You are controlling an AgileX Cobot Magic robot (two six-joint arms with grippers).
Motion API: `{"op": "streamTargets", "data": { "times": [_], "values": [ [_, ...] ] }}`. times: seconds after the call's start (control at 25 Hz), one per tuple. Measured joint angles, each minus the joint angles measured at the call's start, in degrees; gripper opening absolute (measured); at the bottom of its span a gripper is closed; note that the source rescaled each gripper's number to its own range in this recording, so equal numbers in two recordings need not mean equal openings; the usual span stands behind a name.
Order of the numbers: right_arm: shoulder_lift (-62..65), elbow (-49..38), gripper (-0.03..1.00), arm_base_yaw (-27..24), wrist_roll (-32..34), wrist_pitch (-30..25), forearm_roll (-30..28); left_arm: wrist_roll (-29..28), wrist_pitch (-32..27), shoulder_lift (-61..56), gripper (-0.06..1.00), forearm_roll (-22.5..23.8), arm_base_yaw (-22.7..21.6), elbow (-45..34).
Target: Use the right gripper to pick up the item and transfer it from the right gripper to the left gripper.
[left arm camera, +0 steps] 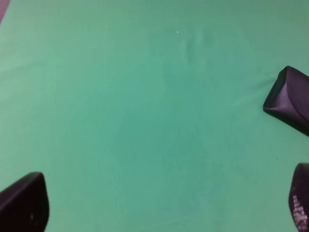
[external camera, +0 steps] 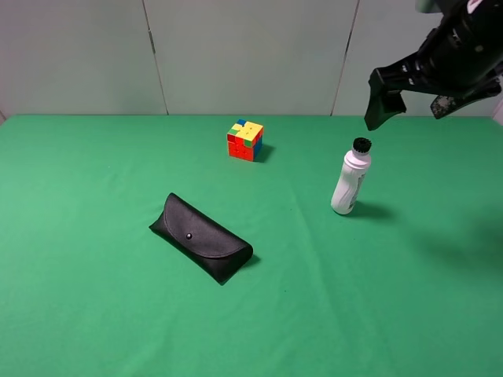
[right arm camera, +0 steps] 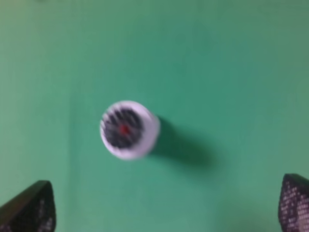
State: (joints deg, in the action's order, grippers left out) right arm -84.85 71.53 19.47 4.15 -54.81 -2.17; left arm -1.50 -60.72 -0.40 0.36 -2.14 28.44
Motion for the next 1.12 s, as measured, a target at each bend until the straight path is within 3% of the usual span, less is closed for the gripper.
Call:
{"op": "streamTargets", "data": {
  "times": [0.28, 0.64, 1.12],
  "values": [
    [-9.3, 6.3, 1.0, 0.0, 1.1, -0.8, 5.8, 0.0, 0.0, 0.0, 1.0, 0.0, 0.0, 0.0],
    [-15.1, 6.6, 1.0, 0.0, 6.2, 1.0, 1.5, 0.0, 0.0, 0.0, 1.0, 0.0, 0.0, 0.0],
    [-20.0, 6.6, 1.0, 0.0, 7.5, 1.1, 2.2, 0.0, 0.0, 0.0, 1.0, 0.0, 0.0, 0.0]
  ]
}}
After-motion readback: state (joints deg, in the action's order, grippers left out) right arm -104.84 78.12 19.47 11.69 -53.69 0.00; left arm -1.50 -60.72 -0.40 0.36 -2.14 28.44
